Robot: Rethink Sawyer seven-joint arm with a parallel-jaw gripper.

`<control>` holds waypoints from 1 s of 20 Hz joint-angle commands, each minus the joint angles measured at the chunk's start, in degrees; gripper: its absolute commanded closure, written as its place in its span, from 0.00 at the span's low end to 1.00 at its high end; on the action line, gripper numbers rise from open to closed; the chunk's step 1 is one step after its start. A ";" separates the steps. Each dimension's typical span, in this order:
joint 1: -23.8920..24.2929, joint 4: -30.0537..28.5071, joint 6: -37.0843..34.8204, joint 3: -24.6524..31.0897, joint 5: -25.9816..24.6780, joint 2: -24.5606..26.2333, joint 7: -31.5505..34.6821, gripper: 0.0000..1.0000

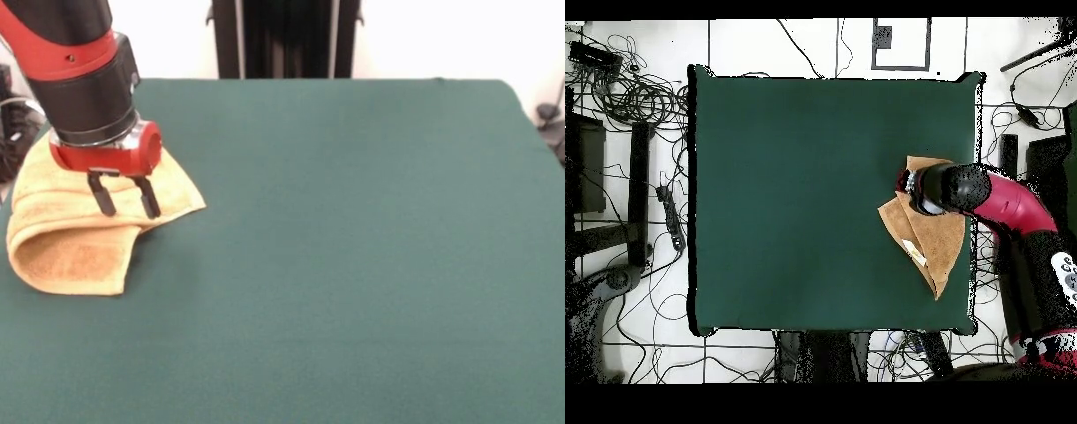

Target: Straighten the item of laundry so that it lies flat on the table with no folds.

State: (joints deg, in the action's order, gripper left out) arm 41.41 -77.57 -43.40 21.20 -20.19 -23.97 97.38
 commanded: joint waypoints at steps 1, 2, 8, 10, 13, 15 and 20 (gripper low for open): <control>-5.36 -6.87 11.97 1.56 7.77 3.81 19.30 0.00; -6.11 -7.10 12.35 0.78 8.77 3.71 19.91 0.00; -10.49 -7.27 14.05 -3.79 12.79 3.16 22.10 0.00; -11.80 -7.27 14.63 -5.23 14.06 3.07 22.73 0.00; -13.32 -6.73 13.50 -6.85 15.16 3.10 21.69 0.00; -12.90 -6.99 11.73 -7.22 14.95 2.58 19.03 0.00; -7.91 -16.21 8.30 -6.33 13.35 -6.65 11.07 0.00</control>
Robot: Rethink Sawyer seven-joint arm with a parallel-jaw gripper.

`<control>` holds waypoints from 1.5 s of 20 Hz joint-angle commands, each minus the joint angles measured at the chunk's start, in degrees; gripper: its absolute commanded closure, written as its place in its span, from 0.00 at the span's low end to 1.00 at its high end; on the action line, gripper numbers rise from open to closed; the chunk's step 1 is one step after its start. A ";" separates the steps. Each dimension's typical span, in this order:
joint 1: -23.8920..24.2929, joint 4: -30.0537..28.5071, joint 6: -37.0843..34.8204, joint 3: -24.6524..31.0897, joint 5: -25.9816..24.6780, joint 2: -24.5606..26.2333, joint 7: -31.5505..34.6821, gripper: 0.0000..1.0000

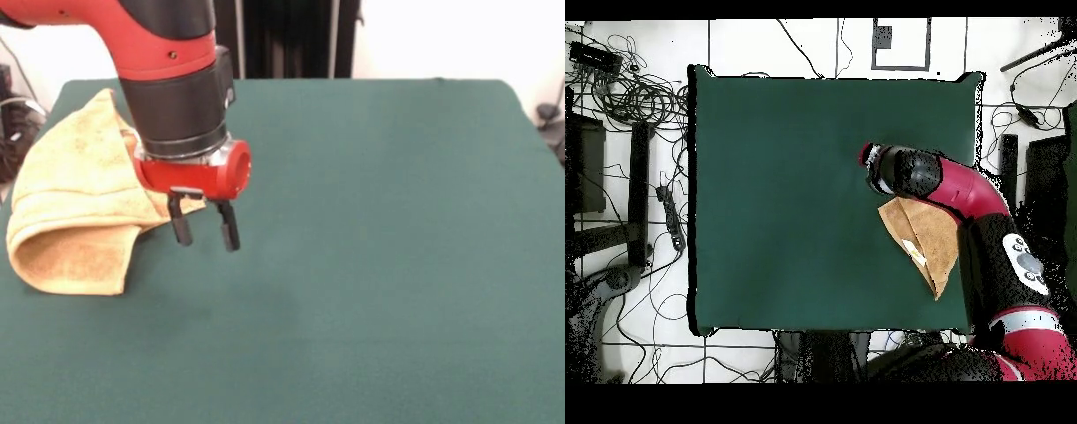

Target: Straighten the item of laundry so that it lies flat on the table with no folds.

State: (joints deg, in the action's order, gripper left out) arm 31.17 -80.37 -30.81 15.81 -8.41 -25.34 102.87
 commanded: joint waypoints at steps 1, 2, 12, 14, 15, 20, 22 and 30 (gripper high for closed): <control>3.87 -15.64 -4.72 -0.22 1.75 -7.21 4.32 0.00; 4.96 -17.16 -5.71 0.28 1.62 -9.01 2.67 0.00; 15.93 -18.03 -17.79 4.44 -2.57 -14.54 -11.60 0.00; 15.47 -15.46 -19.93 4.94 -3.34 -13.33 -11.22 0.00; 15.28 -14.28 -20.24 5.08 -4.01 -12.41 -11.07 0.00; 14.57 -9.77 -15.12 5.27 -7.55 -5.58 -8.81 0.00; 13.81 -8.46 -14.42 5.25 -8.08 -4.23 -7.46 0.00; 13.03 -6.39 -11.23 5.65 -9.56 -1.90 -5.41 0.00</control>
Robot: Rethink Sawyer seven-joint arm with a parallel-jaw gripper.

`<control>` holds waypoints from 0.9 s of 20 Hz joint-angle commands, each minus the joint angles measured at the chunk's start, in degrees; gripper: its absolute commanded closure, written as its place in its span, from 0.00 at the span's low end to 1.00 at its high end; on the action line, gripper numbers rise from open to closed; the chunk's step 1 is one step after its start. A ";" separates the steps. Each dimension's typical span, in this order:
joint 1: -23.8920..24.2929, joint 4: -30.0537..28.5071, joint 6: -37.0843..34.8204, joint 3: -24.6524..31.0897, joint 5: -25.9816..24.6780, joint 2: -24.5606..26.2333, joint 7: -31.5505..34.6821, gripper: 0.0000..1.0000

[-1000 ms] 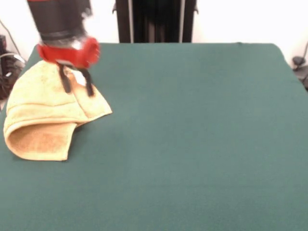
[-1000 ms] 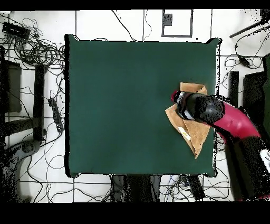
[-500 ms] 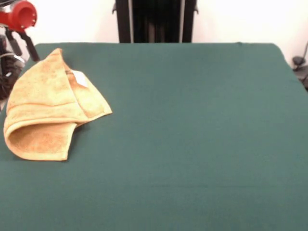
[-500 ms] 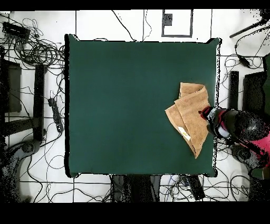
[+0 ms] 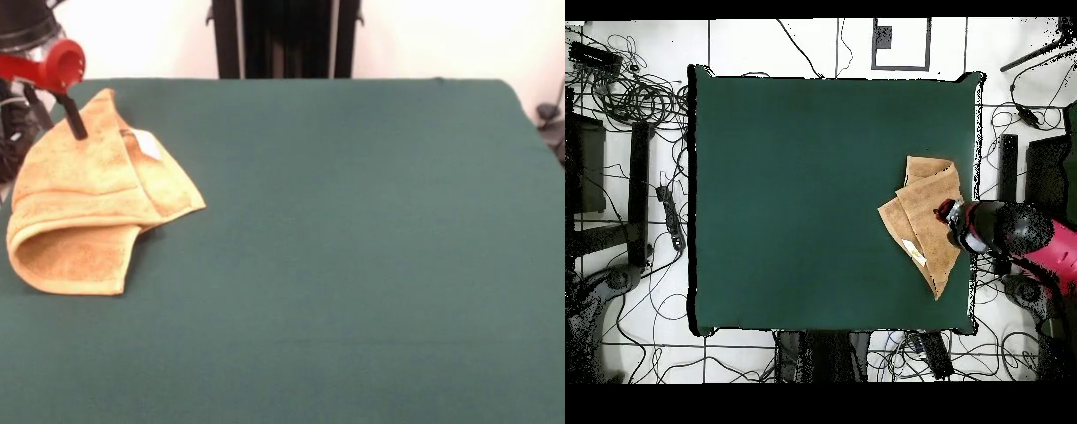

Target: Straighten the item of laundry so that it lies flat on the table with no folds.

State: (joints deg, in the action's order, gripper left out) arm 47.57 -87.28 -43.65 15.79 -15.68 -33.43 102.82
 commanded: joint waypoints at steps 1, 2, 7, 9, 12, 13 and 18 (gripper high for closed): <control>-3.38 0.86 2.01 5.75 -2.38 6.62 -5.22 0.00; -3.42 1.17 2.72 5.77 -2.65 7.00 -5.01 0.00; -3.92 4.18 3.41 5.34 -5.21 9.60 -5.97 0.00; -4.02 5.11 5.16 4.84 -6.53 11.44 -6.09 0.00; -3.76 5.25 10.38 4.64 -8.55 13.59 -5.39 0.00; -3.68 5.44 11.12 4.66 -9.02 14.15 -5.21 0.00; -3.51 7.70 11.84 4.86 -10.99 16.63 -5.76 0.00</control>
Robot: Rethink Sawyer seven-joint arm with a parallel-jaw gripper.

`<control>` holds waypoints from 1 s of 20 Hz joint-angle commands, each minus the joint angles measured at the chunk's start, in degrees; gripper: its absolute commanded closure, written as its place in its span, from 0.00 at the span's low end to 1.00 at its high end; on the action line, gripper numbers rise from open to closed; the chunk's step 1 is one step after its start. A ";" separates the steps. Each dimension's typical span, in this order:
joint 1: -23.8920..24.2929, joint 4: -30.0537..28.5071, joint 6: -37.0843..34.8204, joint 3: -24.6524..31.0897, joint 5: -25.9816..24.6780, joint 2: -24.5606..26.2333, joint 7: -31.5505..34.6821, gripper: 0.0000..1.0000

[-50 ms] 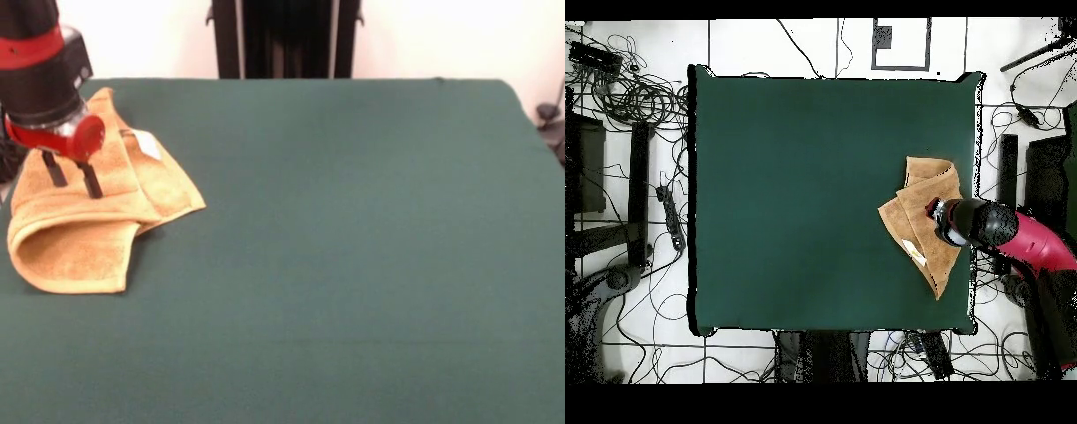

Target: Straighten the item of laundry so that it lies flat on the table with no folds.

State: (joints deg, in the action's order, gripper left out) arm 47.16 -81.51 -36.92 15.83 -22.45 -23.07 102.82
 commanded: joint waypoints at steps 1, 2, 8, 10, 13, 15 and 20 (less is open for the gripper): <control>-3.04 2.23 5.40 4.92 -4.49 6.73 -5.73 0.00; -2.92 2.61 5.58 4.94 -4.69 7.30 -5.80 0.00; -1.94 3.71 5.14 6.65 -3.83 9.64 -7.41 0.00; -1.08 3.76 4.97 7.67 -2.85 10.42 -7.76 0.00; -0.96 2.99 5.40 8.16 -1.90 10.43 -6.27 0.00; -1.73 2.66 5.70 7.74 -1.60 10.12 -4.46 0.00; -4.07 1.07 7.66 6.54 0.29 9.12 2.06 0.00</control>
State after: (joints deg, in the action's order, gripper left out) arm 47.45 -80.65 -37.45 16.35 -22.73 -22.65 102.82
